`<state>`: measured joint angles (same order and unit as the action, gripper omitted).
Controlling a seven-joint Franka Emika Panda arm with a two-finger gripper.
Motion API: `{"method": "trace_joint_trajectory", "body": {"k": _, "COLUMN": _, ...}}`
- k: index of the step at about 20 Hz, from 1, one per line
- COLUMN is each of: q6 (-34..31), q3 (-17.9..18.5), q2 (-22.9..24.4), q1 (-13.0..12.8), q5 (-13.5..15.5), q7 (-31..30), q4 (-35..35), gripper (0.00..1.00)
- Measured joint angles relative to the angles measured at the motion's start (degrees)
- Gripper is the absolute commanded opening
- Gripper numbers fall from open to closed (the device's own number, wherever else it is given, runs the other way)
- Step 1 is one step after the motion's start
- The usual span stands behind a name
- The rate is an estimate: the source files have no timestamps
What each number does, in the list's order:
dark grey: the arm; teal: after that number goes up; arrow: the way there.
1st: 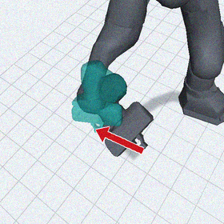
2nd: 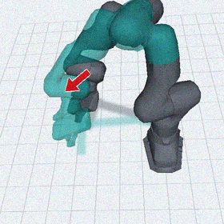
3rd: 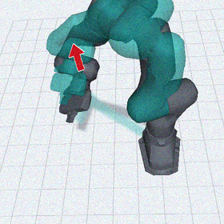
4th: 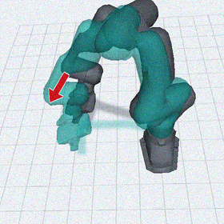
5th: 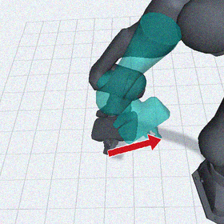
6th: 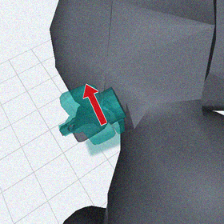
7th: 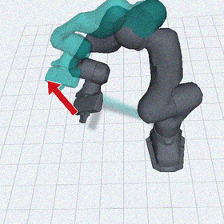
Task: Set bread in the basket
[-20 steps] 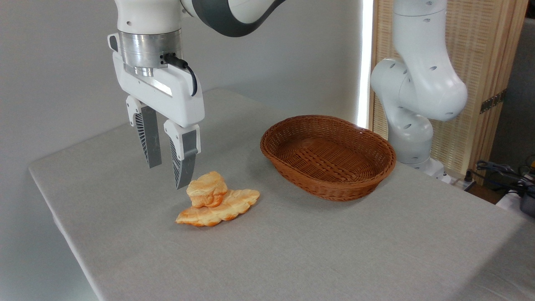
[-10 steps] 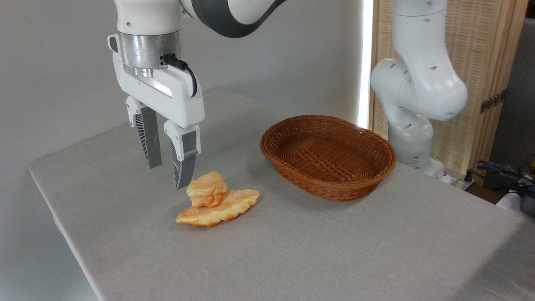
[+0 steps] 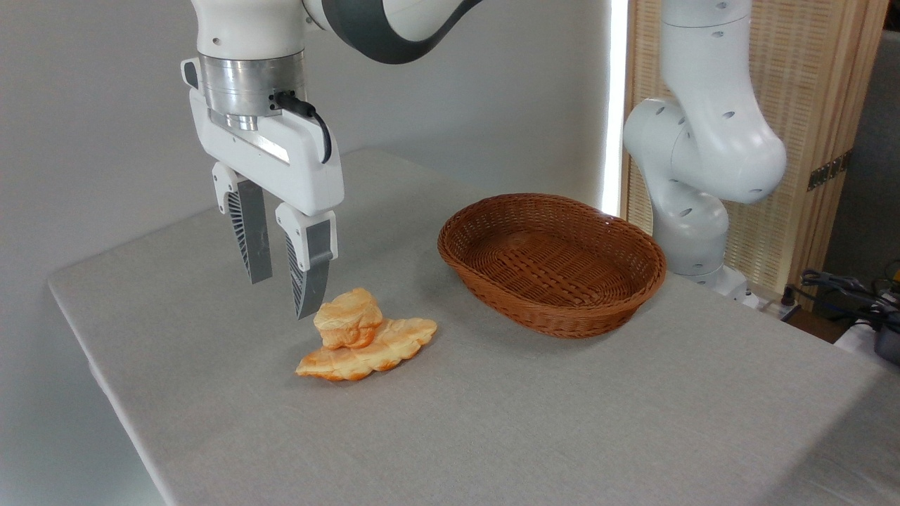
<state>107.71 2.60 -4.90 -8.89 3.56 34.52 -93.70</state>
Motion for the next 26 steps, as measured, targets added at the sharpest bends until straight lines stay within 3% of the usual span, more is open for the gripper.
{"method": "trace_joint_trajectory", "body": {"k": 26, "q6": 0.03, "q3": -2.61, "q2": -0.01, "q1": -0.80, "q5": 0.00, "q7": 0.69, "q4": 0.14, "gripper": 1.00}}
